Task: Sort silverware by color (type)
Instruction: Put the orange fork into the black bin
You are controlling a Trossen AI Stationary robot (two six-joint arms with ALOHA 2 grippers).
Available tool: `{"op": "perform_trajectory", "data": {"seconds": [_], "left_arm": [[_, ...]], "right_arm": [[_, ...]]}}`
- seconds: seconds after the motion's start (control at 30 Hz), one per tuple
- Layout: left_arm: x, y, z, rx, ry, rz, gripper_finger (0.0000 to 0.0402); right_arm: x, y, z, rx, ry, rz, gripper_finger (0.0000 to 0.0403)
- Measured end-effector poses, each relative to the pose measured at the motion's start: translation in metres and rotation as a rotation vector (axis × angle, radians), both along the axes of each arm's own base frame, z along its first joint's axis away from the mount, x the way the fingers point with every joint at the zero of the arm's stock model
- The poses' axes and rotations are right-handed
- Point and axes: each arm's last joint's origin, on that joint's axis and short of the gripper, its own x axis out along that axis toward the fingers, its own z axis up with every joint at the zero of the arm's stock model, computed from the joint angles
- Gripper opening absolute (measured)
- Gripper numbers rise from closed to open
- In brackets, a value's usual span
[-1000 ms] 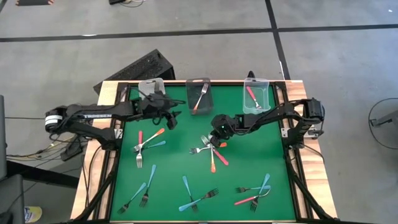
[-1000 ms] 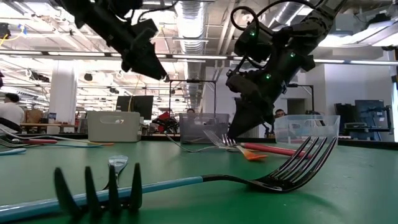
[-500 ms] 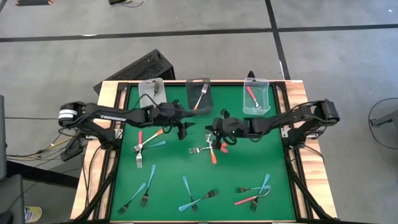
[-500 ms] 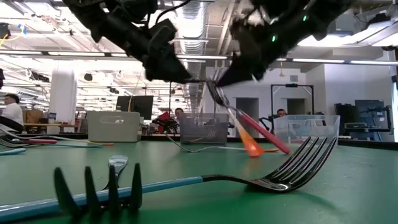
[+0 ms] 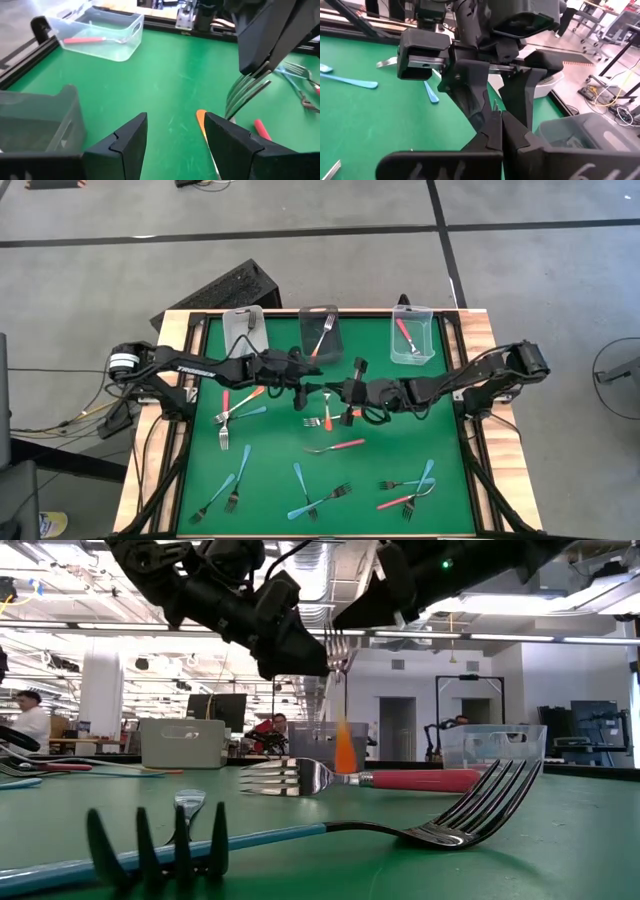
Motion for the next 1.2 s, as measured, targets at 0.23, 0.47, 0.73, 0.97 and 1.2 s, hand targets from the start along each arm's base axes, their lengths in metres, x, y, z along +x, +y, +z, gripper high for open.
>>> {"op": "perform_trajectory", "data": {"seconds": [0.23,0.47,0.73,0.97,1.2], "left_arm": [[-0.003,-0.001,-0.005,-0.015,0.060,-0.014,0.0185],[-0.002,-0.001,-0.005,-0.004,0.056,-0.024,0.0191],[0.001,-0.002,0.003,0.034,-0.032,-0.085,0.0197],[0.001,-0.003,0.004,0.054,-0.042,-0.125,0.0121],[-0.001,0.012,0.005,0.063,-0.045,-0.085,0.0012]], "right_arm": [[-0.001,-0.002,0.002,-0.087,-0.003,-0.136,0.0005],[-0.001,-0.002,0.007,-0.138,-0.023,-0.176,0.0005],[0.000,0.001,0.008,-0.116,-0.042,-0.110,0.0005],[0.001,0.001,0.010,-0.114,-0.068,-0.083,0.0013],[0.001,0.000,0.012,-0.089,-0.098,-0.114,0.0039]]}}
